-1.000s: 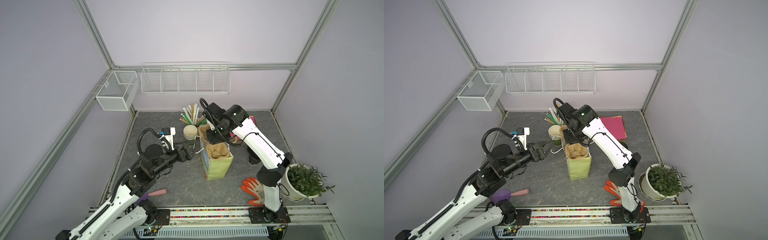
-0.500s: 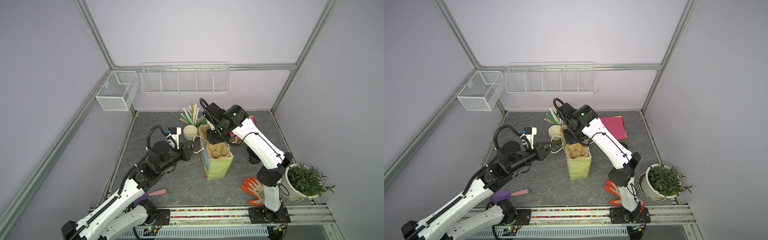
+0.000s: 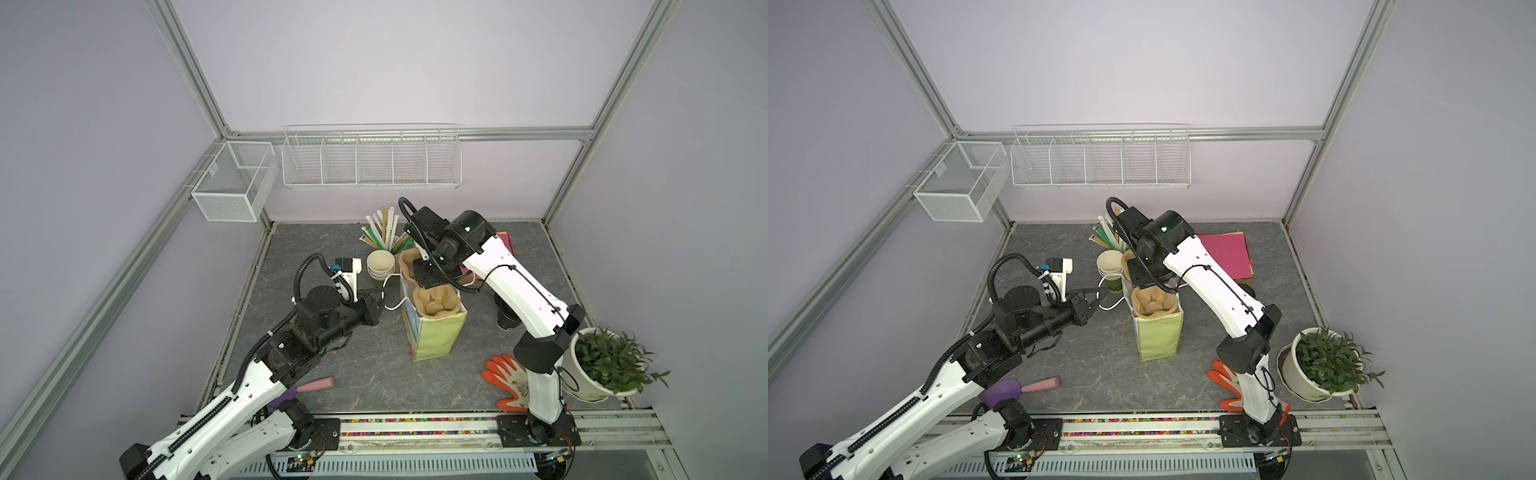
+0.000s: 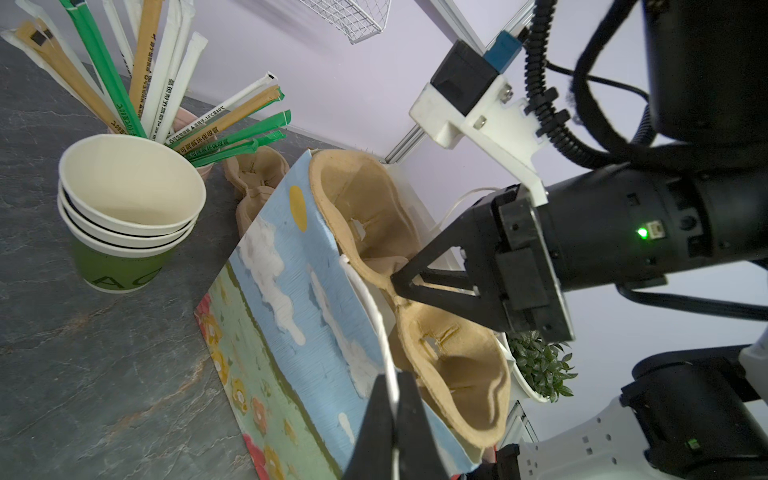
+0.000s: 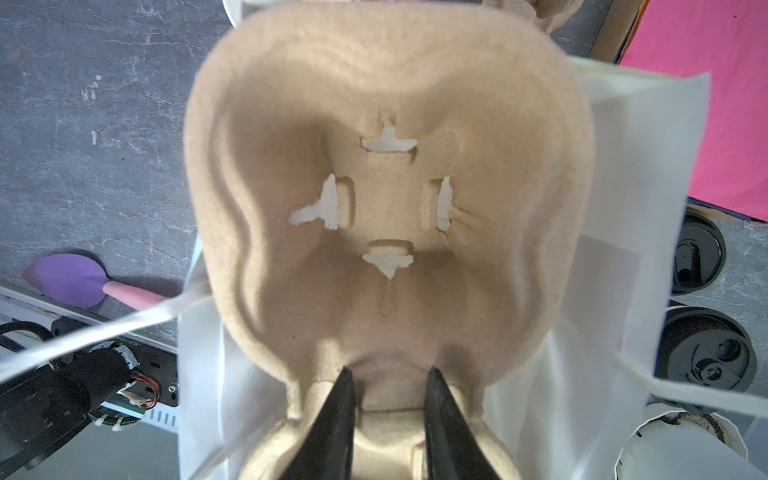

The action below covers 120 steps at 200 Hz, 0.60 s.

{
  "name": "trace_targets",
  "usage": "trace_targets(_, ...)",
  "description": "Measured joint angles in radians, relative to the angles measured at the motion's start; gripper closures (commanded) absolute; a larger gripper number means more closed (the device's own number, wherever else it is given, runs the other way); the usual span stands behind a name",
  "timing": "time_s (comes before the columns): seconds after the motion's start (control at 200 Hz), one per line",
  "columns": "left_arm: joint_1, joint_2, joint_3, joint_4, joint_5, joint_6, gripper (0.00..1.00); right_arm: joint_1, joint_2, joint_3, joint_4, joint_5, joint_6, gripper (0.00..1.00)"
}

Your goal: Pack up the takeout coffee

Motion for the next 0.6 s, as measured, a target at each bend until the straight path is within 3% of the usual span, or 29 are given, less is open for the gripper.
trace_targets(0.275, -0.097, -0.013, -0.035, -0.006, -0.050, -0.011, 1.00, -0.019, -0.011, -0.005, 0.040, -0.021, 0.032, 0.72)
trace_targets(0.6, -0.103, -0.031, -0.035, -0.024, -0.084, -0.014, 1.00, -0.024, -0.011, -0.011, 0.059, -0.037, 0.046, 0.72)
